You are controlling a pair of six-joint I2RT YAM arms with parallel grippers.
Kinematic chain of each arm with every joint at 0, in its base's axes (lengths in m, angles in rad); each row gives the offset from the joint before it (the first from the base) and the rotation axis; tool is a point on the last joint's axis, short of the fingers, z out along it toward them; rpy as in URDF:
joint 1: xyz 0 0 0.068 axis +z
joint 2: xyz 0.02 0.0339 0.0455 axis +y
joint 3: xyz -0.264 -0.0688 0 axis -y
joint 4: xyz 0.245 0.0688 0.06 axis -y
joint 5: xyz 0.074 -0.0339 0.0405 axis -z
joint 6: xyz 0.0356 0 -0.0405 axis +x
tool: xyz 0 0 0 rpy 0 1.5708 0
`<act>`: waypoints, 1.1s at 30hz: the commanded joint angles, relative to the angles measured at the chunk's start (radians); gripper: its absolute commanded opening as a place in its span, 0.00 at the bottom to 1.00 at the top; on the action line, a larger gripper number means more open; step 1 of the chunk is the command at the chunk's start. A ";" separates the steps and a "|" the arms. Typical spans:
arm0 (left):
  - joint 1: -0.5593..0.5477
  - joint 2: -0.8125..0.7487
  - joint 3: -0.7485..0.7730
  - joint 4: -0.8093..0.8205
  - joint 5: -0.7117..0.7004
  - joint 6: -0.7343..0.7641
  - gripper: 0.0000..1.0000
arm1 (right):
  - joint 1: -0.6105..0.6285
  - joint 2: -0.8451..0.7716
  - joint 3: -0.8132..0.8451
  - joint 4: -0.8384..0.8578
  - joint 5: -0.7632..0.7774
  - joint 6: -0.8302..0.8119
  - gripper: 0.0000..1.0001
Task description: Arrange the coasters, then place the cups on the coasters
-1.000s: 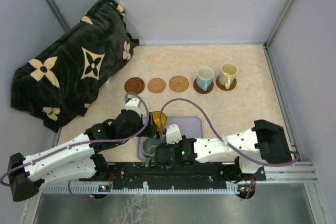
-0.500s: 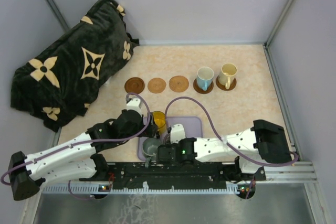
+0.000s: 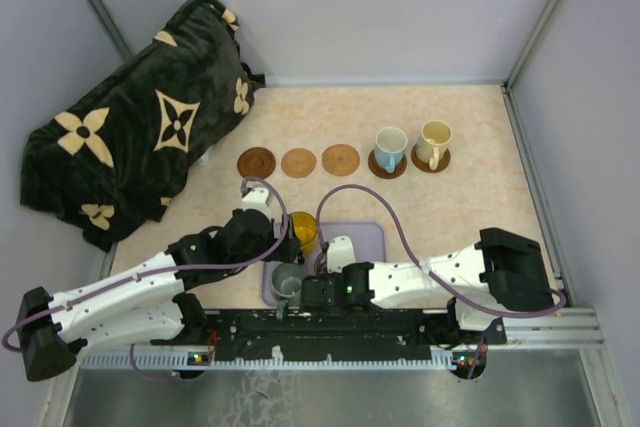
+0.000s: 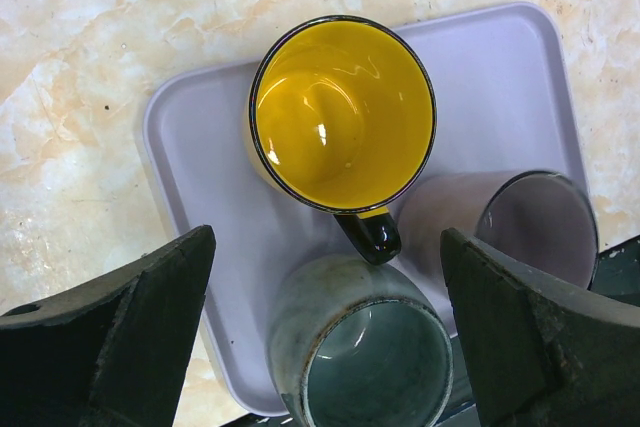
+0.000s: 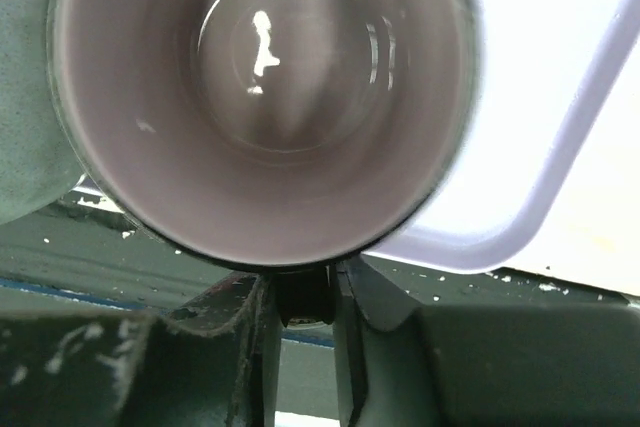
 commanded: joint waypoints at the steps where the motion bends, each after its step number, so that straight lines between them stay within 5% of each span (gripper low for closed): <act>1: -0.006 0.000 -0.010 0.005 -0.010 0.009 1.00 | -0.014 0.008 0.023 0.005 0.069 0.020 0.14; 4: -0.006 -0.001 -0.014 0.005 -0.009 0.006 1.00 | -0.017 0.006 0.025 -0.007 0.079 0.029 0.00; 14: -0.006 0.010 -0.011 0.016 -0.028 0.008 1.00 | -0.053 -0.054 0.060 -0.120 0.231 -0.004 0.00; 22: -0.006 0.006 -0.008 0.034 -0.077 0.010 1.00 | -0.244 -0.145 0.093 0.055 0.327 -0.360 0.00; 33: -0.002 -0.005 -0.015 0.093 -0.237 0.049 1.00 | -0.614 -0.021 0.251 0.399 0.154 -0.783 0.00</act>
